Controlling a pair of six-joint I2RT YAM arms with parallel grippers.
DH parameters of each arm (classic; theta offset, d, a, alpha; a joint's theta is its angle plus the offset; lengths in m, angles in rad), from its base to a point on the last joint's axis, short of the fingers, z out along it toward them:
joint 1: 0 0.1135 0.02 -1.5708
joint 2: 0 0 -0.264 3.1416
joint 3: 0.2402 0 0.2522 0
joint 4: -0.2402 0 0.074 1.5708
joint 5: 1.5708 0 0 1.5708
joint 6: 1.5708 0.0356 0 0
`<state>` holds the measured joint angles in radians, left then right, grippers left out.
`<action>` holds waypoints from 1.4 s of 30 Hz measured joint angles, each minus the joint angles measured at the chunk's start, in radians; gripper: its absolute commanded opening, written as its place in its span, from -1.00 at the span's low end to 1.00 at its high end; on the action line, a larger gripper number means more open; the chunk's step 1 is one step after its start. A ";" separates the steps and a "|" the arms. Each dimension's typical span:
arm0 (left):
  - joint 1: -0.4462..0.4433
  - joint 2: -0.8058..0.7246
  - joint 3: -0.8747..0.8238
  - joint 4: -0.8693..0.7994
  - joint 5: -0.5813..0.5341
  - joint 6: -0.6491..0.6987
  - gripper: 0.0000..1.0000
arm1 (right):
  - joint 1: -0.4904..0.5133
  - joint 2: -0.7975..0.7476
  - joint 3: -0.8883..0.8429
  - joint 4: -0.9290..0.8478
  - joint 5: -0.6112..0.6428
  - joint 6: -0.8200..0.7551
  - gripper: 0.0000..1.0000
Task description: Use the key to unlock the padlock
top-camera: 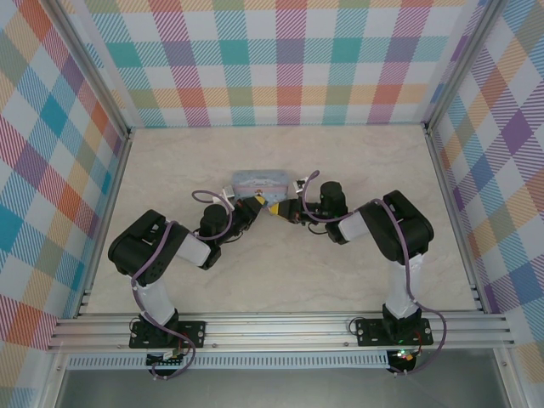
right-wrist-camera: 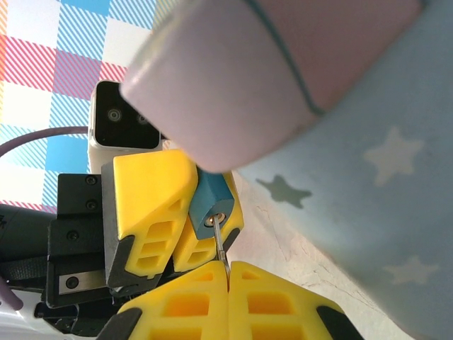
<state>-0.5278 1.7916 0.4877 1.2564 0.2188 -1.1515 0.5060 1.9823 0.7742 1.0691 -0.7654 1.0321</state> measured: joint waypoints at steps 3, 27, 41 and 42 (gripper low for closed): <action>0.000 0.000 0.000 0.000 -0.001 0.000 -1.00 | 0.002 0.002 0.000 0.005 0.006 0.000 -0.92; 0.000 0.022 0.008 0.020 0.076 0.026 -1.00 | -0.029 -0.064 -0.014 -0.127 -0.047 -0.069 -0.93; 0.000 0.031 0.017 0.007 0.098 -0.002 -1.00 | -0.025 -0.110 -0.030 -0.220 0.005 -0.205 -0.94; 0.000 0.031 0.020 0.002 0.098 -0.005 -1.00 | -0.023 -0.114 -0.032 -0.224 0.014 -0.217 -0.93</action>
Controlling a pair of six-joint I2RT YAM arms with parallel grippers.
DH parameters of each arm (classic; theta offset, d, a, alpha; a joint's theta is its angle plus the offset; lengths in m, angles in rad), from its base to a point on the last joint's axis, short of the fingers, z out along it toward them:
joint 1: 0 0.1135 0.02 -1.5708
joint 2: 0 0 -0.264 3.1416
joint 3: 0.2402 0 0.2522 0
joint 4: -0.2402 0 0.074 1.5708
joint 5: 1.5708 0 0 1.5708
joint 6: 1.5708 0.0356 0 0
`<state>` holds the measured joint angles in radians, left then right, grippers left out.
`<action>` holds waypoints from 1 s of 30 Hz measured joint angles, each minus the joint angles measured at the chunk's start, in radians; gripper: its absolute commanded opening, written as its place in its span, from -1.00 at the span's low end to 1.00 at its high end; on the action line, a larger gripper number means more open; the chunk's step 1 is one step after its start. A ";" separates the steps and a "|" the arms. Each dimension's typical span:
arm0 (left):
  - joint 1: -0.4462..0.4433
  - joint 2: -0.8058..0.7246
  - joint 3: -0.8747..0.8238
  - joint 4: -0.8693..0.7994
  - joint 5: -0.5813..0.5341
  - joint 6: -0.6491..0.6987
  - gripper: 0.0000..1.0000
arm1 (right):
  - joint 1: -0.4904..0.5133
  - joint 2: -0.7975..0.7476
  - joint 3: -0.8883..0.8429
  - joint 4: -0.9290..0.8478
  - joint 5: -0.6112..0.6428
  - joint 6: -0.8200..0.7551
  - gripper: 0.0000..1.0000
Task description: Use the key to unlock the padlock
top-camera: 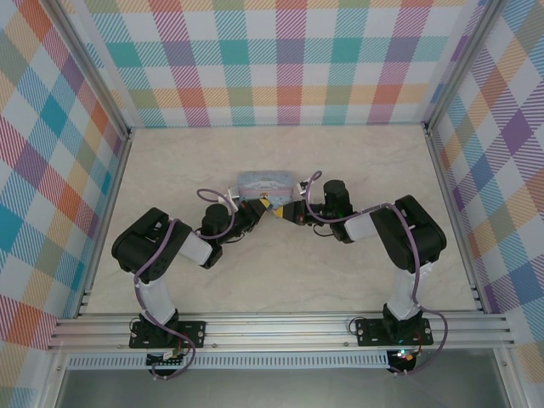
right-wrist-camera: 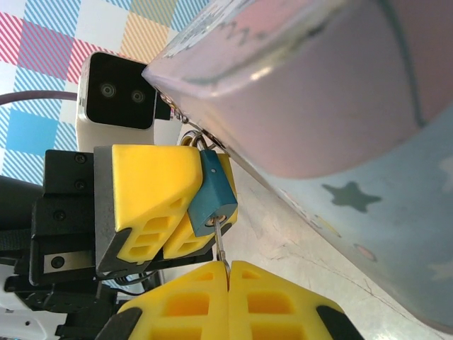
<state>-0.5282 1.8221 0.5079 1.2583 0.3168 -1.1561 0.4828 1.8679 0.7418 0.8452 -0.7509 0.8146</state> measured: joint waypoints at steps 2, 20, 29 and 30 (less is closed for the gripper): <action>0.000 0.000 0.003 -0.003 0.001 -0.005 -1.00 | 0.004 -0.013 -0.003 -0.015 0.018 -0.029 -0.94; 0.000 -0.008 0.011 -0.002 -0.014 -0.007 -1.00 | 0.013 0.005 -0.014 0.083 0.039 0.111 -0.94; 0.001 -0.009 0.013 -0.005 -0.032 -0.006 -1.00 | 0.013 0.082 -0.014 0.252 0.001 0.309 -0.94; 0.001 -0.009 0.014 -0.003 -0.031 -0.006 -1.00 | 0.013 0.082 -0.014 0.255 0.000 0.309 -0.94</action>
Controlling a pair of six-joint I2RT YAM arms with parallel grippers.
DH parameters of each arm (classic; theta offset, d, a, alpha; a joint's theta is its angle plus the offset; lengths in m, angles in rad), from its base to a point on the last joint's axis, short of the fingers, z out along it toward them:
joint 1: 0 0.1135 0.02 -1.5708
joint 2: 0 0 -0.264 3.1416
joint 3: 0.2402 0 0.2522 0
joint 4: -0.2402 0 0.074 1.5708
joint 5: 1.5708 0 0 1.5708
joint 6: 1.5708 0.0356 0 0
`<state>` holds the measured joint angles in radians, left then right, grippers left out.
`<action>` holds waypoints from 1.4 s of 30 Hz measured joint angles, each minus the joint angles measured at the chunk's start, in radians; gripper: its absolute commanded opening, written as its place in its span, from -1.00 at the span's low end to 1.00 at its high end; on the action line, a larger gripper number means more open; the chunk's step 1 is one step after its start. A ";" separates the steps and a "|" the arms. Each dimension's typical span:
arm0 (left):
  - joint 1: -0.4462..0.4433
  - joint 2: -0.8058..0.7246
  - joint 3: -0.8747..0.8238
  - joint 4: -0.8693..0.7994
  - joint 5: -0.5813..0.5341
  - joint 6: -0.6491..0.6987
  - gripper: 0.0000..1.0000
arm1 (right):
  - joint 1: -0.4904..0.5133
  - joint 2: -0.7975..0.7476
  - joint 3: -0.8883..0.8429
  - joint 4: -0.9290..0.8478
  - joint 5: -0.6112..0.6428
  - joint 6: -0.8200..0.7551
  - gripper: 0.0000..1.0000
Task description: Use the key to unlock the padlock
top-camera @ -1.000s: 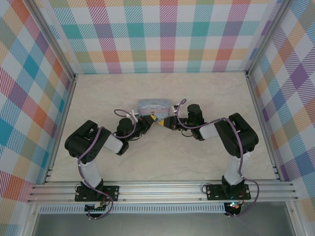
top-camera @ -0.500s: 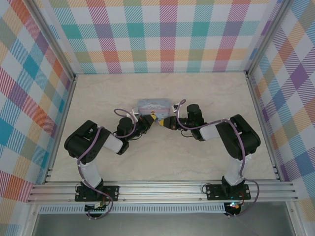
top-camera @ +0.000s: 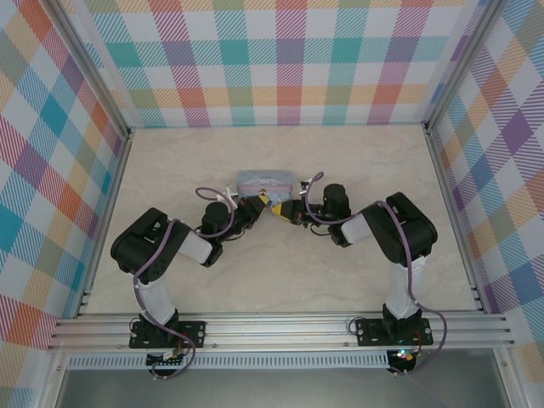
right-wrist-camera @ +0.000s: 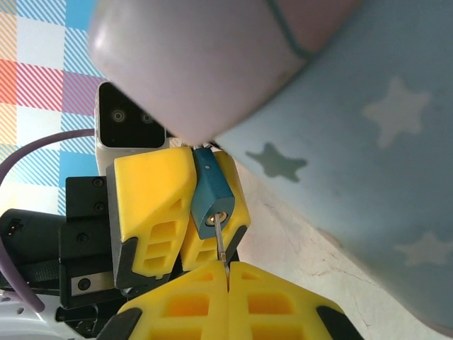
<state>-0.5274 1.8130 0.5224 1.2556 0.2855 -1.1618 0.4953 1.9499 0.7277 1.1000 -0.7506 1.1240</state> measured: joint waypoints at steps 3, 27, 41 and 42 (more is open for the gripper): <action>0.000 0.000 0.003 0.000 0.005 0.003 -1.00 | -0.003 0.000 0.000 0.002 -0.007 -0.006 -0.94; 0.000 0.000 0.010 -0.016 0.118 0.033 -1.00 | -0.069 -0.071 -0.017 -0.159 -0.100 -0.202 -0.94; 0.000 0.000 0.010 -0.020 0.145 0.033 -1.00 | -0.078 -0.095 -0.042 -0.170 -0.093 -0.224 -0.95; -0.001 0.000 0.010 -0.021 0.147 0.032 -1.00 | -0.078 -0.095 -0.048 -0.160 -0.089 -0.223 -0.95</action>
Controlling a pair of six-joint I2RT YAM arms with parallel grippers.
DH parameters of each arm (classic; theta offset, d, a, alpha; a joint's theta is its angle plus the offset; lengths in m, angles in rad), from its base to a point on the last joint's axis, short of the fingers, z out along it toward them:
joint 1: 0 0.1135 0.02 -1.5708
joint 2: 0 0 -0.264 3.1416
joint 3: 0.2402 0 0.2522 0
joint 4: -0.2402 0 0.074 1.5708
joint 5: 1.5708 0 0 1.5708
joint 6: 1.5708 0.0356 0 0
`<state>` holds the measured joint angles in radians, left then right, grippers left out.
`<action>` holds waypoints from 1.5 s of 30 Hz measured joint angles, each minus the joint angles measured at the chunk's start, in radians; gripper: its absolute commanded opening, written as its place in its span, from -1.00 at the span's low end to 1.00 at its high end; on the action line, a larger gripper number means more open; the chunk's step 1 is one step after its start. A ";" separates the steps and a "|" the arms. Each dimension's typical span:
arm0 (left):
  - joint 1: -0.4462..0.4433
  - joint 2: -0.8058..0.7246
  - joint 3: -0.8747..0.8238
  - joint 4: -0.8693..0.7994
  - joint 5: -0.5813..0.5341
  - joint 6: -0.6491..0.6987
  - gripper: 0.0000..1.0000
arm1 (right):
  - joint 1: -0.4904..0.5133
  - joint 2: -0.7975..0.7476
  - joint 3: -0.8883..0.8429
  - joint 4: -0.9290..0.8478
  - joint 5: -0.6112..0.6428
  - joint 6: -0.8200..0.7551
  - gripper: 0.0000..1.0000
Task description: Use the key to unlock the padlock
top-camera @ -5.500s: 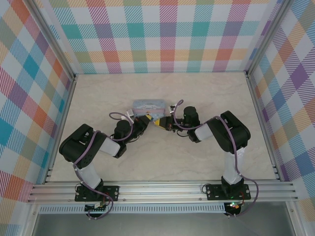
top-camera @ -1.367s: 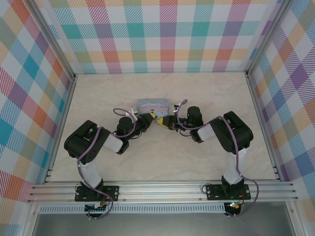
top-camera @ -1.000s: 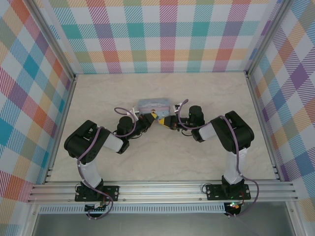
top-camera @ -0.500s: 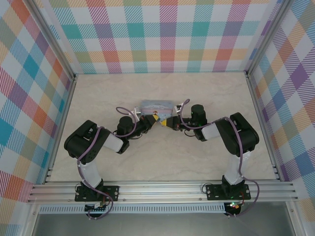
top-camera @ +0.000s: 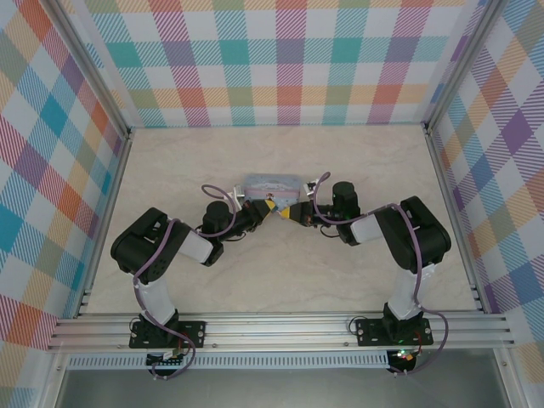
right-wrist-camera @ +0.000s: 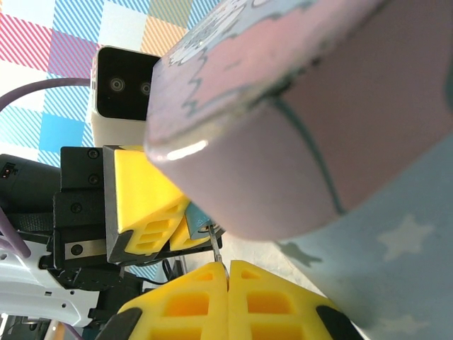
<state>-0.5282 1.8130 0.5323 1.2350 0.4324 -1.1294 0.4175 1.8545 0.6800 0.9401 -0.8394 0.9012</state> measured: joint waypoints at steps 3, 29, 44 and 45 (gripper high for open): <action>0.000 0.000 0.000 0.000 0.005 -0.007 -1.00 | 0.003 0.000 -0.022 0.043 0.017 0.009 -0.95; -0.002 0.000 0.001 -0.006 -0.068 -0.090 -1.00 | 0.058 0.092 -0.057 0.306 0.143 0.078 -0.96; -0.002 0.000 0.001 -0.008 -0.087 -0.050 -1.00 | 0.067 0.104 -0.057 0.339 0.158 0.125 -0.96; -0.002 0.000 0.001 -0.008 -0.091 -0.047 -1.00 | 0.070 0.104 -0.057 0.340 0.163 0.131 -0.96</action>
<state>-0.5301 1.8130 0.5331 1.2270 0.3416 -1.1767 0.4873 1.9583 0.6228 1.2797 -0.6762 1.0321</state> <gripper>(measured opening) 0.101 0.057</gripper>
